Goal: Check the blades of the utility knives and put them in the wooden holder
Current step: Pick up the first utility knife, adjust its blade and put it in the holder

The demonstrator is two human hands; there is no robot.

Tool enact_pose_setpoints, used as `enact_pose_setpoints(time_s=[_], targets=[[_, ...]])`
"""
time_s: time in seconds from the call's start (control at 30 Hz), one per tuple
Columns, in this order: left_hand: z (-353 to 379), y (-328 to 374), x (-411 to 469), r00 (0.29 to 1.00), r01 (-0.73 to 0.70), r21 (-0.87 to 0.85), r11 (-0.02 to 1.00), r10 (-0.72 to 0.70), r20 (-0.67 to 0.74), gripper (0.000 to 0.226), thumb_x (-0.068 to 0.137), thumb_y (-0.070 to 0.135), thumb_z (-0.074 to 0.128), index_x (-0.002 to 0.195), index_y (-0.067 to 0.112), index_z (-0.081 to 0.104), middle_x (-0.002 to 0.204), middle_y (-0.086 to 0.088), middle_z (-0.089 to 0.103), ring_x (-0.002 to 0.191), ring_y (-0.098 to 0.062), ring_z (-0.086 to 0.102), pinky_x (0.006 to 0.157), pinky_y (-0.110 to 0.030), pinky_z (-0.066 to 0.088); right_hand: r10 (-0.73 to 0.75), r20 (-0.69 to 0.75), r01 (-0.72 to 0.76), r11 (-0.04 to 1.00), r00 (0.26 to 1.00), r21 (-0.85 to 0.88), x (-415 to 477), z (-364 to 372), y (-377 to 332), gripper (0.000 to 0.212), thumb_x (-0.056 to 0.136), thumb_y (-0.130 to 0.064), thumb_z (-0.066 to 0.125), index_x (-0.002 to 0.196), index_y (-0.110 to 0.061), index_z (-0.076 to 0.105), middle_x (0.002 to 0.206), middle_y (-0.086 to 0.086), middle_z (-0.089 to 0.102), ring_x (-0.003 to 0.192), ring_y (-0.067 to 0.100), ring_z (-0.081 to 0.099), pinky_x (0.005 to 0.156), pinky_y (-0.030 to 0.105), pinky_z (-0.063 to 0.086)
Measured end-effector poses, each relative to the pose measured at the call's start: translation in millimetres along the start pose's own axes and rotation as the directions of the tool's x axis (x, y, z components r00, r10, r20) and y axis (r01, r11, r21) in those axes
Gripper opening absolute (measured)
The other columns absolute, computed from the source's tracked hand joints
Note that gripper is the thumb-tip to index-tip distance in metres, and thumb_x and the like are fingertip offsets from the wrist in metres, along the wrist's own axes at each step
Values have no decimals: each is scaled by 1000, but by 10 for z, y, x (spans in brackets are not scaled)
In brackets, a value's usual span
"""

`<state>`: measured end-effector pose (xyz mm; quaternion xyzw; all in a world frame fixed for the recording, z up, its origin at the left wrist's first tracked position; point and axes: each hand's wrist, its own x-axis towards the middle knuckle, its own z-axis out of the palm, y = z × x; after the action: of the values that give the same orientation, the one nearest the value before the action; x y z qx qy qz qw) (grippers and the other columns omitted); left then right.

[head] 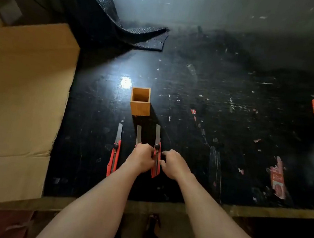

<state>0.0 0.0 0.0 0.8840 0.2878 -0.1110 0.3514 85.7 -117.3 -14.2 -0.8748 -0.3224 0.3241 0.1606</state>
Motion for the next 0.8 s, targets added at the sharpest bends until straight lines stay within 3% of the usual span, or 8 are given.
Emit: enact_pose_setpoints(time_s=[0.23,0.37,0.53,0.7,0.8], targets=[[218,56,25,974,188,-237,953,-211,-78,6,89,17,73,89,19,78,79,3,75,78,-11,73,81,-37,63,60,-85,-48,988,995,144,-29,148,21,18,92,-18,62,108,-18,70,106,2,66,93,20,66,82,38,58],[288,91,-29,956,219,-385,896,-276,-97,19,89,7,73,106,17,75,89,9,72,89,-10,71,84,-30,61,136,-77,-99,927,988,363,-56,162,28,21,93,-17,64,112,-24,65,97,-5,69,84,10,69,77,35,61],[203,125,-30,947,174,-572,802,-296,-126,35,88,6,75,121,15,71,107,0,76,89,-6,67,67,-13,51,148,-159,-48,860,976,509,-95,4,56,25,91,-13,66,114,-22,67,95,-9,71,85,7,70,74,29,61],[-97,232,-32,972,99,-688,719,-219,-89,31,87,5,74,113,22,75,102,3,78,100,-15,74,89,-40,62,76,-228,72,812,971,579,-152,-323,-26,23,90,-11,68,110,-22,69,97,-6,73,88,10,72,78,38,63],[-364,291,-28,981,26,-743,668,-159,-108,31,90,1,69,114,20,74,106,-1,78,100,-19,75,89,-46,62,17,-262,153,774,965,615,-136,-545,-168,23,90,-10,68,111,-19,68,99,-2,74,90,13,73,78,41,63]])
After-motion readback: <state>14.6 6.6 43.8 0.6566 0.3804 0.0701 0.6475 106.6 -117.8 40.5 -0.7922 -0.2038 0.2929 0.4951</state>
